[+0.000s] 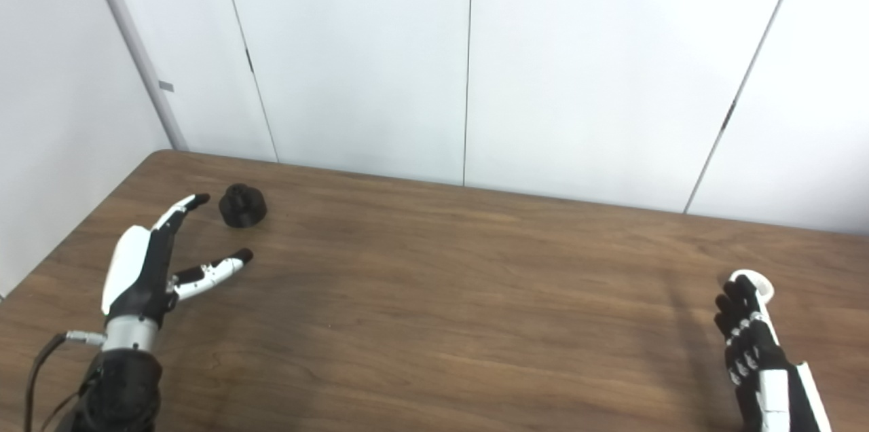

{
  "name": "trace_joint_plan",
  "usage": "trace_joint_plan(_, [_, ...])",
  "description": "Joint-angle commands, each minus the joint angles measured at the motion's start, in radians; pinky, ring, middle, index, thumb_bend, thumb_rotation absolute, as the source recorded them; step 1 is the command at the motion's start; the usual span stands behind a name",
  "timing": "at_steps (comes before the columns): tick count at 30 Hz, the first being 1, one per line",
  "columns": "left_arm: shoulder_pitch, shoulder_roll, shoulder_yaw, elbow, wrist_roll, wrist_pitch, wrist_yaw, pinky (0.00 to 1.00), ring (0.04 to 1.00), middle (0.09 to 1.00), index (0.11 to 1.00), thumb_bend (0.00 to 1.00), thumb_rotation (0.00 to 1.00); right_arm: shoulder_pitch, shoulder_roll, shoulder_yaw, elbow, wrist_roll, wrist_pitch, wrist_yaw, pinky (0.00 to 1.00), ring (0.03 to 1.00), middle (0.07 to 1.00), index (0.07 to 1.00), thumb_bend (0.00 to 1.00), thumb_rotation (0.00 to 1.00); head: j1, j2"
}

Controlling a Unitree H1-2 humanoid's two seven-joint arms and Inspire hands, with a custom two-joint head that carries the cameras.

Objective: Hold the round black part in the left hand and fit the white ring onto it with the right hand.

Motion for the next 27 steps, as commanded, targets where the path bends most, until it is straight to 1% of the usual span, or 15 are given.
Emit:
trace_joint_plan(1, [-0.077, 0.052, 0.001, 0.023, 0.036, -0.006, 0.031, 0.86, 0.931, 0.906, 0.852, 0.84, 0.31, 0.080, 0.051, 0.014, 0.150, 0.011, -0.022, 0.002, 1.00, 0.981, 0.987, 0.994, 0.63, 1.00, 0.001, 0.001])
trace_joint_plan(4, [-0.117, 0.075, -0.003, 0.078, 0.052, -0.005, 0.038, 0.86, 0.933, 0.903, 0.841, 0.84, 0.30, 0.081, 0.050, 0.015, 0.148, 0.010, -0.019, 0.002, 1.00, 0.983, 0.988, 0.996, 0.64, 1.00, 0.000, 0.002])
trace_joint_plan(6, [-0.146, 0.090, -0.005, 0.121, 0.055, -0.007, 0.042, 0.85, 0.938, 0.905, 0.840, 0.85, 0.30, 0.081, 0.049, 0.016, 0.148, 0.011, -0.019, 0.004, 1.00, 0.982, 0.986, 0.994, 0.63, 1.00, -0.002, 0.003])
trace_joint_plan(8, [-0.176, 0.106, -0.010, 0.165, 0.062, -0.006, 0.044, 0.86, 0.948, 0.910, 0.842, 0.85, 0.32, 0.081, 0.050, 0.016, 0.147, 0.009, -0.019, 0.003, 1.00, 0.983, 0.988, 0.995, 0.64, 1.00, -0.003, 0.003])
trace_joint_plan(11, [-0.216, 0.124, -0.022, 0.228, 0.070, -0.001, 0.051, 0.89, 0.963, 0.920, 0.842, 0.85, 0.33, 0.083, 0.051, 0.016, 0.141, 0.003, -0.017, -0.003, 1.00, 0.976, 0.984, 0.991, 0.65, 1.00, -0.004, 0.006])
trace_joint_plan(14, [-0.252, 0.142, -0.041, 0.294, 0.078, -0.006, 0.057, 0.92, 0.956, 0.920, 0.845, 0.86, 0.32, 0.085, 0.047, 0.019, 0.141, 0.001, -0.017, 0.003, 1.00, 0.984, 0.990, 0.998, 0.66, 1.00, -0.007, 0.008])
trace_joint_plan(16, [-0.276, 0.152, -0.055, 0.342, 0.081, -0.020, 0.075, 0.95, 0.941, 0.905, 0.839, 0.87, 0.32, 0.086, 0.048, 0.019, 0.140, 0.000, -0.018, 0.002, 1.00, 0.986, 0.990, 0.997, 0.66, 1.00, -0.008, 0.010])
trace_joint_plan(19, [-0.315, 0.161, -0.075, 0.408, 0.078, -0.013, 0.088, 0.97, 0.941, 0.902, 0.839, 0.88, 0.33, 0.085, 0.048, 0.019, 0.142, -0.006, -0.025, 0.001, 1.00, 0.983, 0.987, 0.996, 0.66, 1.00, -0.010, 0.011])
trace_joint_plan(20, [-0.329, 0.164, -0.079, 0.431, 0.074, -0.008, 0.087, 0.96, 0.943, 0.901, 0.841, 0.88, 0.33, 0.086, 0.049, 0.019, 0.142, -0.007, -0.026, 0.000, 1.00, 0.982, 0.988, 0.997, 0.66, 1.00, -0.012, 0.010])
trace_joint_plan(22, [-0.352, 0.167, -0.084, 0.467, 0.065, -0.006, 0.088, 0.92, 0.946, 0.902, 0.849, 0.89, 0.34, 0.087, 0.050, 0.019, 0.142, -0.006, -0.024, 0.001, 1.00, 0.982, 0.987, 0.997, 0.67, 1.00, -0.014, 0.011])
trace_joint_plan(23, [-0.367, 0.171, -0.088, 0.488, 0.059, 0.002, 0.077, 0.92, 0.946, 0.902, 0.850, 0.89, 0.34, 0.088, 0.050, 0.019, 0.141, -0.006, -0.024, 0.000, 1.00, 0.983, 0.988, 0.997, 0.67, 1.00, -0.017, 0.012])
trace_joint_plan(27, [-0.411, 0.187, -0.116, 0.547, 0.059, 0.023, 0.053, 0.95, 0.965, 0.925, 0.868, 0.90, 0.36, 0.090, 0.052, 0.018, 0.136, -0.004, -0.020, -0.003, 1.00, 0.970, 0.979, 0.990, 0.67, 0.99, -0.018, 0.012])
